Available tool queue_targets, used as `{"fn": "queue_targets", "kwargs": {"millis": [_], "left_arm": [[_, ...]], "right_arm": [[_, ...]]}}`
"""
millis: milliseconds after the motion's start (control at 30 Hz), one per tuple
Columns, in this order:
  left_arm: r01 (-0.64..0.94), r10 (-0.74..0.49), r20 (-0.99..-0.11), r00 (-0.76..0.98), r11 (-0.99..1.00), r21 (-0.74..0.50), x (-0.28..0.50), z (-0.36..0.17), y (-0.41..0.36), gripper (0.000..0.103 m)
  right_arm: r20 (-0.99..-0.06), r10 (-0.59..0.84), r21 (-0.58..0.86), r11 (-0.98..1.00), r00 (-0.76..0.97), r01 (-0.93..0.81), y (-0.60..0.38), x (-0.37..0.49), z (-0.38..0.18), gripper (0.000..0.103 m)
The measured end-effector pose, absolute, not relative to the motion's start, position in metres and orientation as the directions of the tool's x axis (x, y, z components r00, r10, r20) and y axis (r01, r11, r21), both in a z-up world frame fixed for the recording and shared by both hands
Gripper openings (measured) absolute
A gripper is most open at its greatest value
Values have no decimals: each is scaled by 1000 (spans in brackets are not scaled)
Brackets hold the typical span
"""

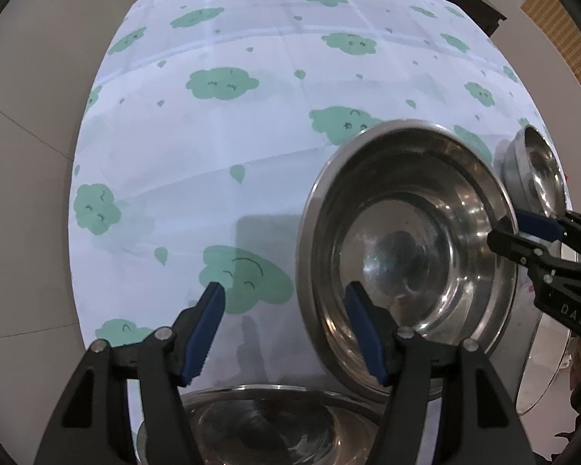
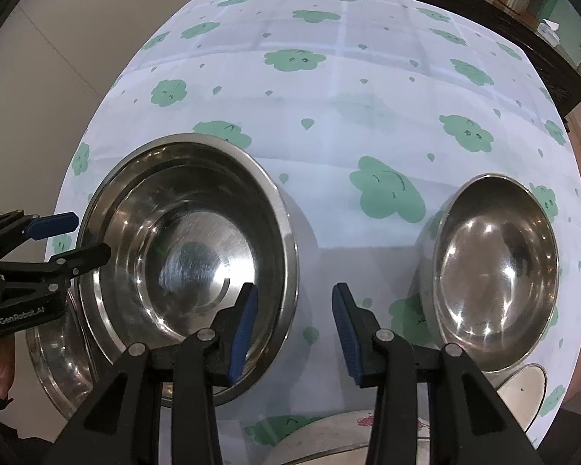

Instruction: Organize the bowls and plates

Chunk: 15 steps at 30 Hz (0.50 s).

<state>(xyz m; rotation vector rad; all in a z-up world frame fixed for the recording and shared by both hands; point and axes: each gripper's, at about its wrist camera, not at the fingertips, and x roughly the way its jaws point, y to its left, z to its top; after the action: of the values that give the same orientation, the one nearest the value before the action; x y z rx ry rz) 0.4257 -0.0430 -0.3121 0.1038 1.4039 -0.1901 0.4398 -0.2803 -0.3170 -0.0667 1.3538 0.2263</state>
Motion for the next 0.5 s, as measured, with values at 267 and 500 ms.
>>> {"fn": "queue_targets", "kwargs": {"millis": [267,500], "left_arm": [[199,-97,-987,127,977,-70,426,-317,-42,51],[220,-135,-985,107,969,-109,422,-320,-48,22]], "right_arm": [[-974,127,86,974,190,-210,-279,440,-319,37],[-976,134,93,970,174,-227,-276,437,-321,21]]}}
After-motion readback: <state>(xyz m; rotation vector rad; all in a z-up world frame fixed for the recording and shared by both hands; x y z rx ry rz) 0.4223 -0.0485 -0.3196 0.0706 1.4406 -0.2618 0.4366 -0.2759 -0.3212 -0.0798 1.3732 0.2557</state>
